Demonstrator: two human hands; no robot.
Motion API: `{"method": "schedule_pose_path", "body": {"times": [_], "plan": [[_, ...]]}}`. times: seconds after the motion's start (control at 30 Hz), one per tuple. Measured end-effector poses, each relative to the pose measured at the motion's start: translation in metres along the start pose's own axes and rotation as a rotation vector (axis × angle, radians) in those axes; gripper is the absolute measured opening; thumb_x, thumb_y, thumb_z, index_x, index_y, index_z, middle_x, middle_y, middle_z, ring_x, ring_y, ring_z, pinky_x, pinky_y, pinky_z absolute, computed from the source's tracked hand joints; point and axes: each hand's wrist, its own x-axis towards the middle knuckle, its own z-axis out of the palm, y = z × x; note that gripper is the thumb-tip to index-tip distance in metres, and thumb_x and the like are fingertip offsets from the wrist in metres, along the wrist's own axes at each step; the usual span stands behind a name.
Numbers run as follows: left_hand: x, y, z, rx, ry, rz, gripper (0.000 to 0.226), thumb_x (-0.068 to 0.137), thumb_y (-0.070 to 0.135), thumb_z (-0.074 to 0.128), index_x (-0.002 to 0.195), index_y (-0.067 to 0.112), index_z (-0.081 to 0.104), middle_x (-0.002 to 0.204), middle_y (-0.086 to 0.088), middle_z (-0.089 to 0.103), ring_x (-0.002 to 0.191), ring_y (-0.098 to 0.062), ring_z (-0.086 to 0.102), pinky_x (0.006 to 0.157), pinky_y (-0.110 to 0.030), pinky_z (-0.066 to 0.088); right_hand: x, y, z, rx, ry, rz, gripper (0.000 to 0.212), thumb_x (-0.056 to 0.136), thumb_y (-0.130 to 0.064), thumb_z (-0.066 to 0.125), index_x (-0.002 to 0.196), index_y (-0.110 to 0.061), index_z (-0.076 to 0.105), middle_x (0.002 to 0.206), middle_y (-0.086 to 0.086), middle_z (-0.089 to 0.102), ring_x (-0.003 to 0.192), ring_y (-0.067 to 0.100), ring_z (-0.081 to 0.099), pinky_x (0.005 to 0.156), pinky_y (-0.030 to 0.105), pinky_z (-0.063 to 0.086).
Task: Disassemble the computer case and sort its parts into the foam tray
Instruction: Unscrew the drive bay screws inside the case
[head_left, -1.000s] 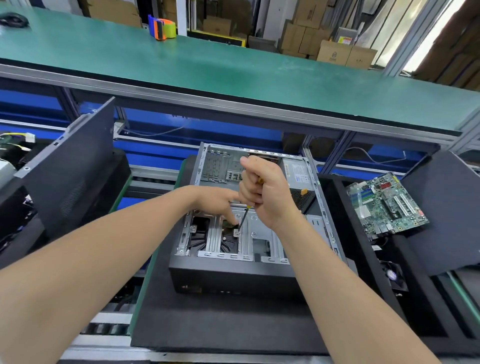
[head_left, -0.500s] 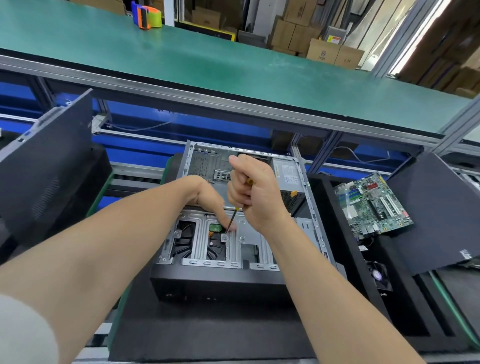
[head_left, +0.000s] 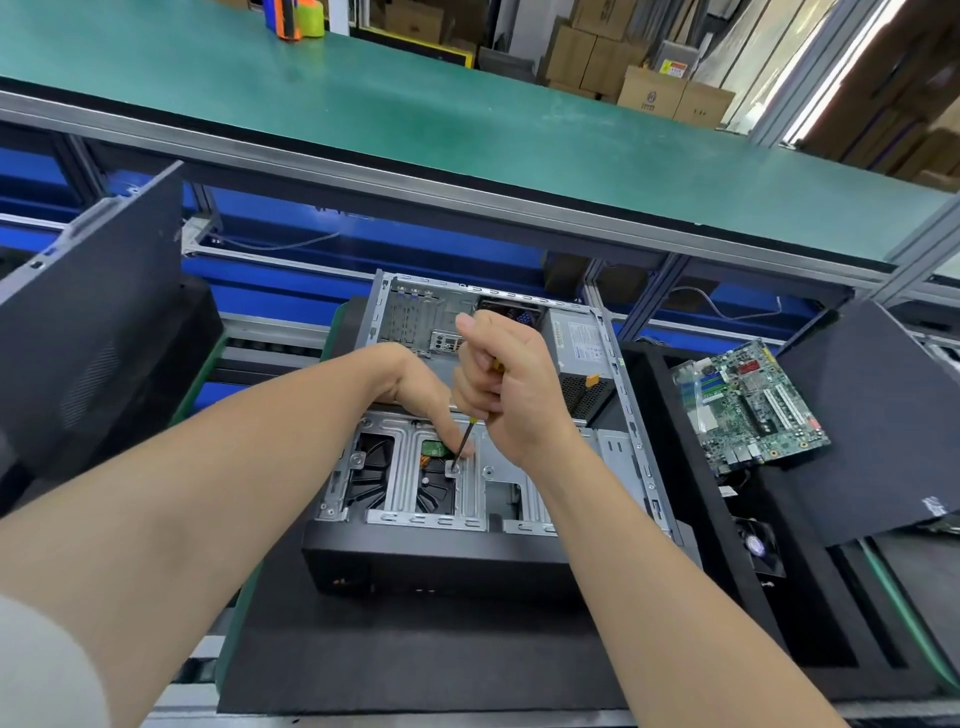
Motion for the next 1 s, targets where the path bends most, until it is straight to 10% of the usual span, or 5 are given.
{"method": "schedule_pose_path", "body": {"times": [0.27, 0.47, 0.7, 0.87, 1.0], "plan": [[-0.002, 0.002, 0.002, -0.010, -0.006, -0.017, 0.101, 0.072, 0.067, 0.078, 0.154, 0.020, 0.041, 0.164, 0.001, 0.031, 0.152, -0.019, 0.023, 0.125, -0.044, 0.016, -0.001, 0.000, -0.002, 0.028, 0.027, -0.001, 0.043, 0.098, -0.019, 0.060, 0.064, -0.016, 0.033, 0.051, 0.001, 0.020, 0.042, 0.017, 0.014, 0.044, 0.029, 0.013], [-0.003, -0.001, 0.001, -0.036, 0.002, -0.014, 0.030, 0.090, 0.047, 0.071, 0.116, 0.040, 0.057, 0.122, 0.027, 0.049, 0.128, -0.007, 0.033, 0.106, -0.028, 0.021, -0.004, -0.005, -0.001, -0.008, -0.081, -0.013, 0.040, 0.101, -0.015, 0.052, 0.064, -0.015, 0.034, 0.050, 0.002, 0.019, 0.043, 0.016, 0.013, 0.045, 0.028, 0.012], [0.002, -0.001, 0.005, -0.002, -0.004, 0.053, 0.055, 0.062, 0.068, 0.077, 0.107, 0.039, 0.062, 0.142, -0.007, 0.056, 0.138, -0.024, 0.043, 0.122, -0.047, 0.027, -0.007, -0.001, 0.008, -0.066, -0.109, -0.019, 0.034, 0.098, -0.018, 0.041, 0.064, -0.014, 0.039, 0.050, 0.000, 0.020, 0.044, 0.014, 0.016, 0.047, 0.025, 0.016], [0.002, -0.005, 0.003, -0.030, 0.039, 0.090, 0.052, 0.053, 0.074, 0.078, 0.098, 0.050, 0.069, 0.111, 0.028, 0.065, 0.125, -0.012, 0.051, 0.109, -0.033, 0.038, -0.006, -0.001, 0.020, -0.319, 0.141, -0.065, 0.025, 0.100, -0.021, 0.049, 0.078, -0.008, 0.047, 0.061, 0.009, 0.045, 0.058, 0.026, 0.044, 0.060, 0.044, 0.037], [-0.002, -0.001, 0.006, -0.066, 0.066, -0.004, 0.119, 0.045, 0.067, 0.080, 0.148, 0.018, 0.048, 0.158, 0.004, 0.036, 0.152, -0.018, 0.020, 0.125, -0.043, 0.019, -0.015, 0.009, 0.035, -0.429, 0.558, -0.093, 0.038, 0.106, -0.044, 0.051, 0.085, -0.021, 0.072, 0.078, -0.006, 0.069, 0.075, 0.014, 0.065, 0.079, 0.045, 0.057]]}}
